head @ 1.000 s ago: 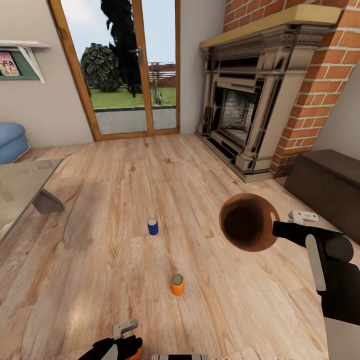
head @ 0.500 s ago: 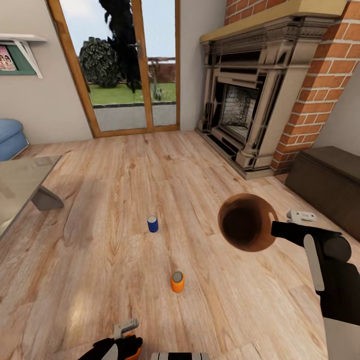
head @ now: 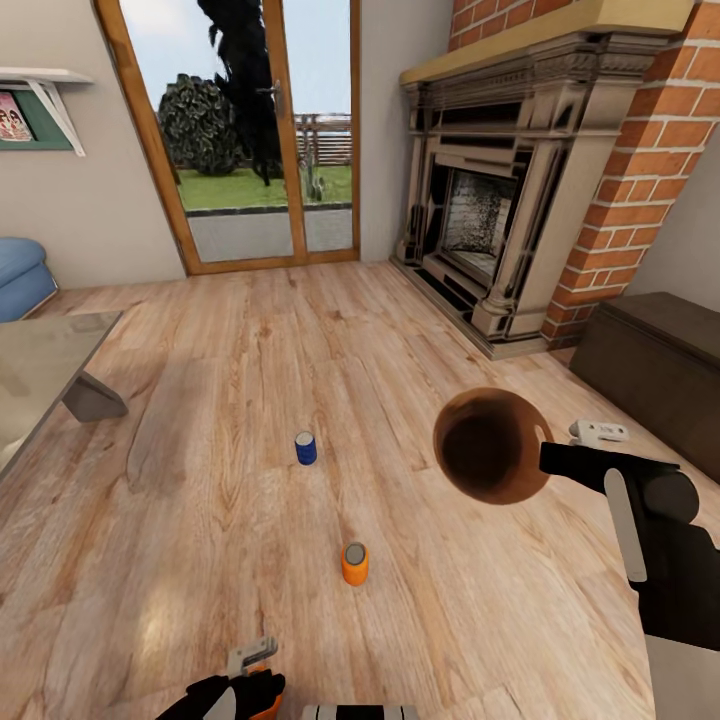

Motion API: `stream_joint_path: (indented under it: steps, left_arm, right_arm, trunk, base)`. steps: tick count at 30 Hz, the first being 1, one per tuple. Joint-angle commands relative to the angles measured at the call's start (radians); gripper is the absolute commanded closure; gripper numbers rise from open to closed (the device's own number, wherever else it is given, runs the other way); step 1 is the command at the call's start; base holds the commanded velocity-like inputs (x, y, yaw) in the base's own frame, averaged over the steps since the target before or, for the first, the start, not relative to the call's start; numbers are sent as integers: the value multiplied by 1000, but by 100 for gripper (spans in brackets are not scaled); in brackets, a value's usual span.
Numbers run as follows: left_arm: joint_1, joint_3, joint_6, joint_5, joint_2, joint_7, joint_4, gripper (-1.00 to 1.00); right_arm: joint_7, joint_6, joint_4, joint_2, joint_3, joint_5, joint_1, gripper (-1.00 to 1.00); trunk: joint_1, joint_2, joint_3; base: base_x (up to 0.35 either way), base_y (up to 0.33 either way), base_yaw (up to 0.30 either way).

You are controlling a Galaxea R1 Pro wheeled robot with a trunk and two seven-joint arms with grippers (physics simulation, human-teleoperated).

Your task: Put the three can of soda from the living room inside the tash can in the kitchen.

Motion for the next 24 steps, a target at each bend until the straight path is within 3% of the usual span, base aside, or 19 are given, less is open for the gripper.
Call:
stream_joint_path:
  steps: [1,5,24]
  left_arm:
    - [0,0,0,0,0,0,0,-100]
    - [0,0,0,1,0,0,0,-100]
    - [-1,0,0,1,0,-1,0,-100]
  right_arm:
    - [7,0,0,0,0,-16,0,100]
    - [7,0,0,-1,0,-16,0,100]
    - [7,0,0,0,0,-17,0,100]
  trunk:
    - [0,0,-4]
    - [2,-1,-19]
    - [2,-1,-19]
  base:
    - [0,0,0]
    - [0,0,0]
    - [0,0,0]
